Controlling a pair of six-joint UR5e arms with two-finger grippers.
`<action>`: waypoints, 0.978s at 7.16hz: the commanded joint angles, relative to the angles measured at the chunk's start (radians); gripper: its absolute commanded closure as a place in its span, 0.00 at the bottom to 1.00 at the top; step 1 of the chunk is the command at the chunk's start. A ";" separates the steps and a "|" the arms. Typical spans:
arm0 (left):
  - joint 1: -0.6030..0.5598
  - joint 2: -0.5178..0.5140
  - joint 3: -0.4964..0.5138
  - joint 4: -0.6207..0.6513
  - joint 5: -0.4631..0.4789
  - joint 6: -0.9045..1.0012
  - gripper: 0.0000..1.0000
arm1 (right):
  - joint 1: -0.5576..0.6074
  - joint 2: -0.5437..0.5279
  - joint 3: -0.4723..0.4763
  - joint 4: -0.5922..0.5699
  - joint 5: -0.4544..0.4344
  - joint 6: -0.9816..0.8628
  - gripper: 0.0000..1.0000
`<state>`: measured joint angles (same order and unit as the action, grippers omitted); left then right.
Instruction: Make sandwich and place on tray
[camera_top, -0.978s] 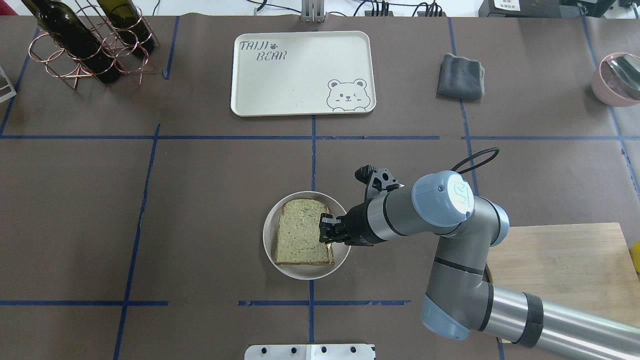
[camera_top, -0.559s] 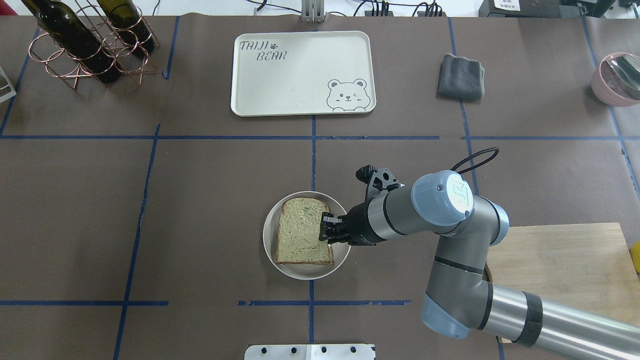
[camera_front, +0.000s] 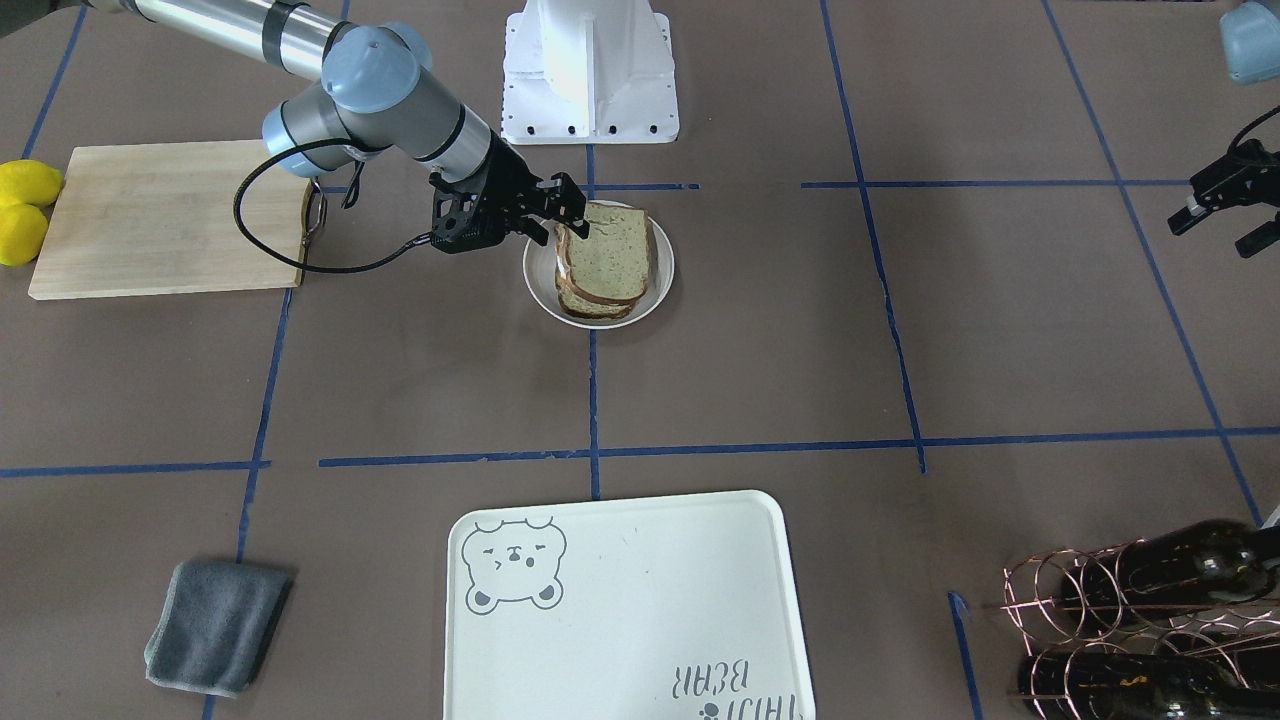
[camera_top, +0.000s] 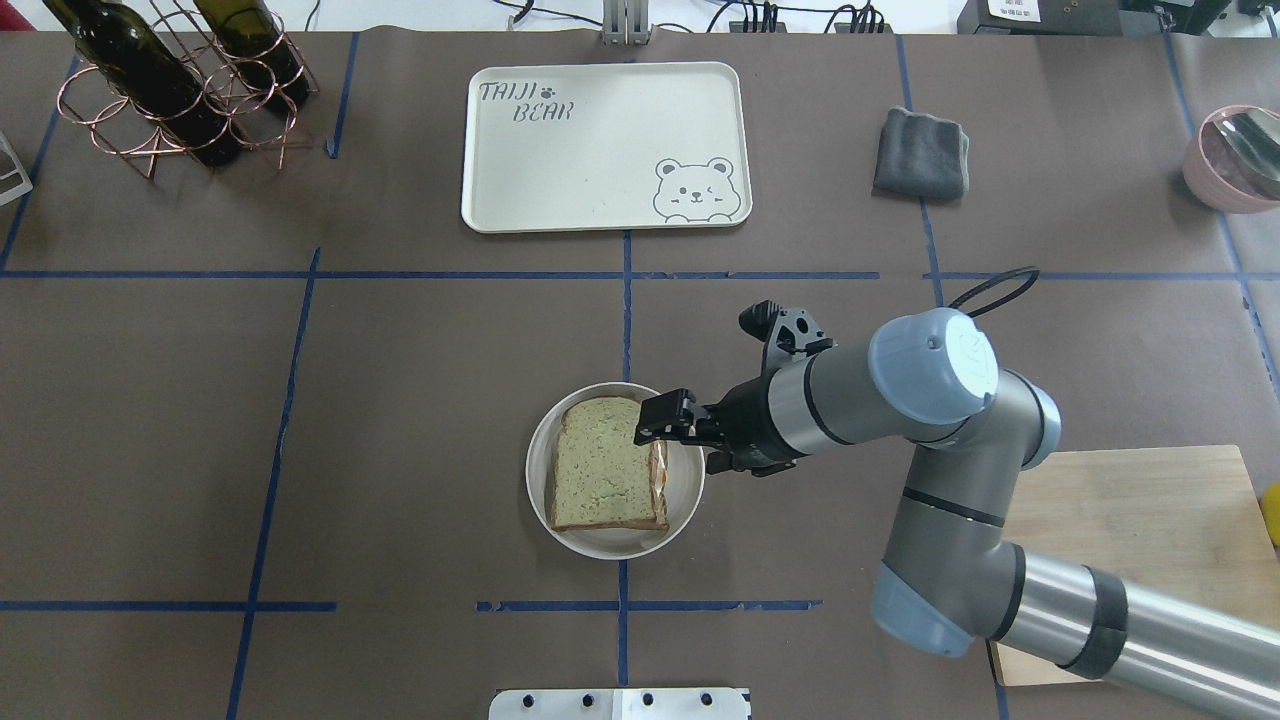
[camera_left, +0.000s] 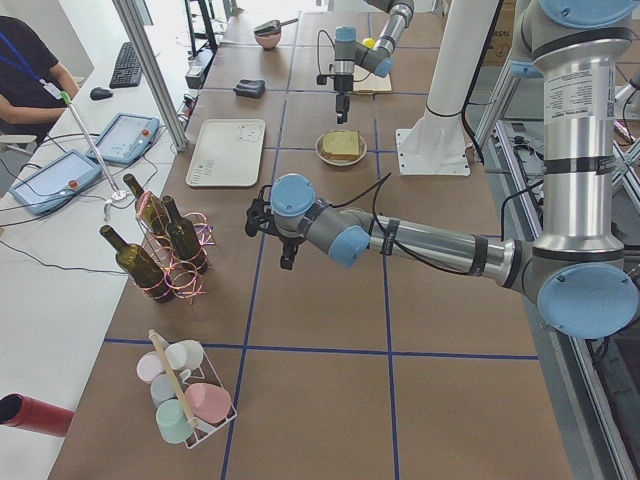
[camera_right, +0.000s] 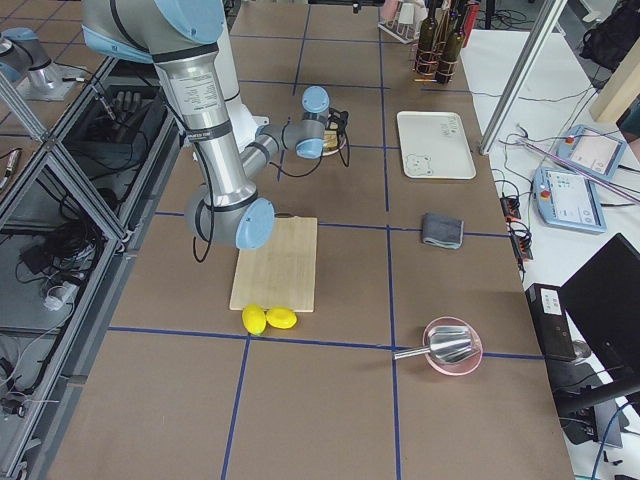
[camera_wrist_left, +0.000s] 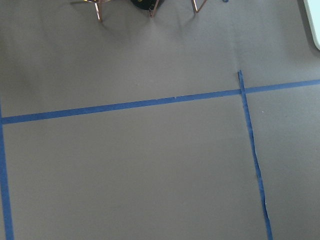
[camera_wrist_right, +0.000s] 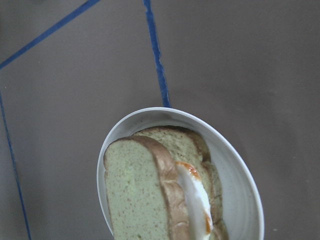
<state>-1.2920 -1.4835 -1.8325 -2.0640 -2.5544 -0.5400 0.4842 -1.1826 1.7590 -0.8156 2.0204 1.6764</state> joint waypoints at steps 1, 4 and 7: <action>0.187 -0.068 -0.008 -0.160 0.031 -0.292 0.00 | 0.120 -0.140 0.097 -0.002 0.069 0.000 0.00; 0.487 -0.226 -0.043 -0.160 0.225 -0.675 0.00 | 0.350 -0.274 0.099 -0.001 0.228 -0.099 0.00; 0.752 -0.417 0.050 -0.122 0.451 -0.947 0.14 | 0.447 -0.362 0.109 0.007 0.297 -0.198 0.00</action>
<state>-0.6266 -1.8266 -1.8312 -2.2097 -2.1643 -1.3987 0.9020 -1.5101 1.8620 -0.8134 2.3042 1.4986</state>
